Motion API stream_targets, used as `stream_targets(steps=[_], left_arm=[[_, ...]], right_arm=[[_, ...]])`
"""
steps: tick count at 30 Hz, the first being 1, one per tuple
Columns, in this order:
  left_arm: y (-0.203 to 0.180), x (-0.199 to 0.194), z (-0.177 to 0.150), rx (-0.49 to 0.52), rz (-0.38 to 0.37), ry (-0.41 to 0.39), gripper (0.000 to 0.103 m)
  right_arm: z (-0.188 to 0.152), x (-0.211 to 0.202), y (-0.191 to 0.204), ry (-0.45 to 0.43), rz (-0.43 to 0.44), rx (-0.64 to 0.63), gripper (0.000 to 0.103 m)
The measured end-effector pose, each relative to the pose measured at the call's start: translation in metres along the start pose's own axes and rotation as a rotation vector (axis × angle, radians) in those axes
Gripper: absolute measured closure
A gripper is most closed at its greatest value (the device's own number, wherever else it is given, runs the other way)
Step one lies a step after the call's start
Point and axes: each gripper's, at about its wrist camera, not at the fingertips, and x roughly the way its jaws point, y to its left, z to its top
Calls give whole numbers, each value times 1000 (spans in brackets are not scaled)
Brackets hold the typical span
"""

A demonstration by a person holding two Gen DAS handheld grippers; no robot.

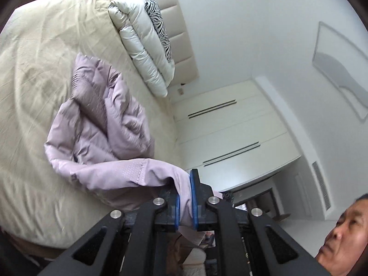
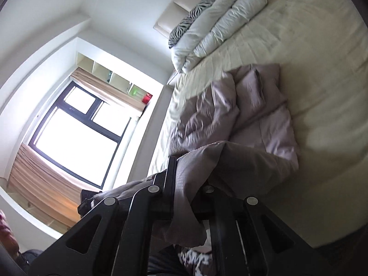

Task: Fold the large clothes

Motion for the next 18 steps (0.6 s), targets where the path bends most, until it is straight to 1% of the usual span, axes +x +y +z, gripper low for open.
stream_targets(steps=[2, 4, 6, 8, 12, 14, 18], left_arm=[[2, 9, 28, 10, 4, -63, 94], [12, 21, 59, -28, -13, -107, 94], [20, 31, 88, -43, 6, -144, 94], [30, 47, 116, -58, 21, -158, 94], [57, 80, 168, -85, 85, -182, 94], [75, 98, 188, -97, 127, -185, 94], [124, 134, 223, -148, 196, -178, 94]], right_arm=[[36, 10, -5, -55, 5, 17, 96], [69, 18, -10, -100, -11, 41, 96], [97, 39, -16, -128, -29, 56, 96], [126, 62, -25, -144, -60, 68, 96], [179, 115, -50, -154, -110, 99, 96], [202, 150, -74, -148, -123, 140, 96], [231, 218, -122, -122, -196, 195, 96]])
